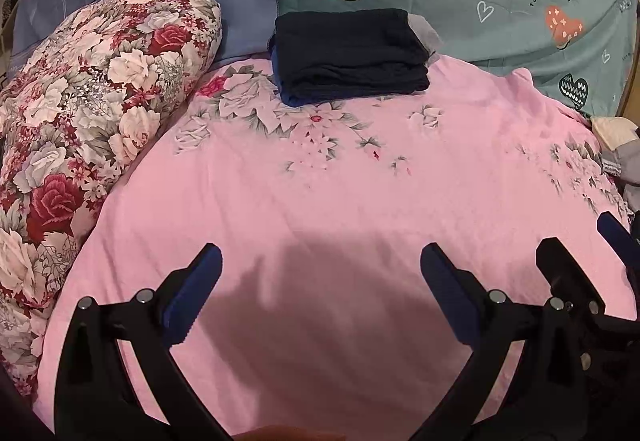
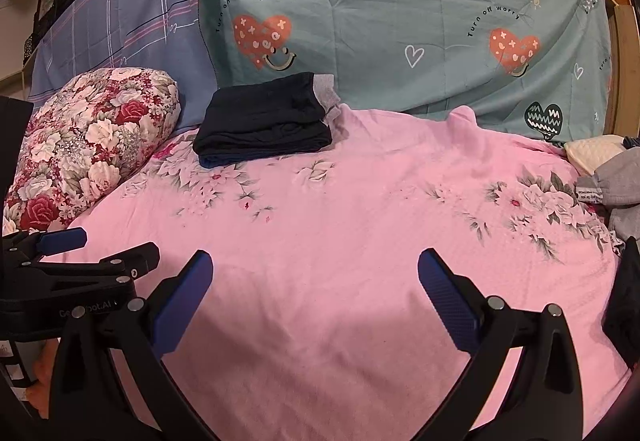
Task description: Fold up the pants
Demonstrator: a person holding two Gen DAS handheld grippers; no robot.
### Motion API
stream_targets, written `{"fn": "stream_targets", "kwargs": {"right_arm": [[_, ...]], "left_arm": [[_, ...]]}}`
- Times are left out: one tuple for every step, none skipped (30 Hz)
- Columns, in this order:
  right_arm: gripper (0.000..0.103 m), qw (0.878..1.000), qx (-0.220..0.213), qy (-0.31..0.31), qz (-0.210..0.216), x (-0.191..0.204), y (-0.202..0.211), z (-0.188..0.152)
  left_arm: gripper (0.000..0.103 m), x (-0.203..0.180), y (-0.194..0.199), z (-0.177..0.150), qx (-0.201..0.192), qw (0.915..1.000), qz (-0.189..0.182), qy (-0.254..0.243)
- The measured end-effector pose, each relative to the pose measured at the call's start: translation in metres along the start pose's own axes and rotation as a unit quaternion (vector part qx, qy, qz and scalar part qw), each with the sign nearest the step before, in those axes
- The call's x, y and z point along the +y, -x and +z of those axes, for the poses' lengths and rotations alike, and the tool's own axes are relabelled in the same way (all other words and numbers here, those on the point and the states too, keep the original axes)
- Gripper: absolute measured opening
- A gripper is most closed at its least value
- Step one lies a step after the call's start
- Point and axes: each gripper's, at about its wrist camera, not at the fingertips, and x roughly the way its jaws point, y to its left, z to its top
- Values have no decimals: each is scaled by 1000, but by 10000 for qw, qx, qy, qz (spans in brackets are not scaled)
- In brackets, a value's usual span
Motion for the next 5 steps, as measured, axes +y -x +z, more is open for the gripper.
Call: {"fn": "stream_targets", "kwargs": {"right_arm": [[102, 10000, 16, -6, 9, 0, 0, 0], [102, 10000, 23, -8, 6, 0, 0, 0], [102, 10000, 40, -15, 8, 0, -1, -1], [102, 10000, 57, -17, 14, 0, -1, -1], [102, 10000, 95, -17, 21, 1, -2, -2]], "left_arm": [[101, 0, -1, 0, 16, 10000, 18, 7], [101, -1, -1, -1, 33, 10000, 31, 0], [101, -2, -3, -1, 63, 10000, 39, -18], [101, -2, -4, -1, 85, 10000, 41, -29], [101, -2, -5, -2, 102, 9999, 59, -29]]}}
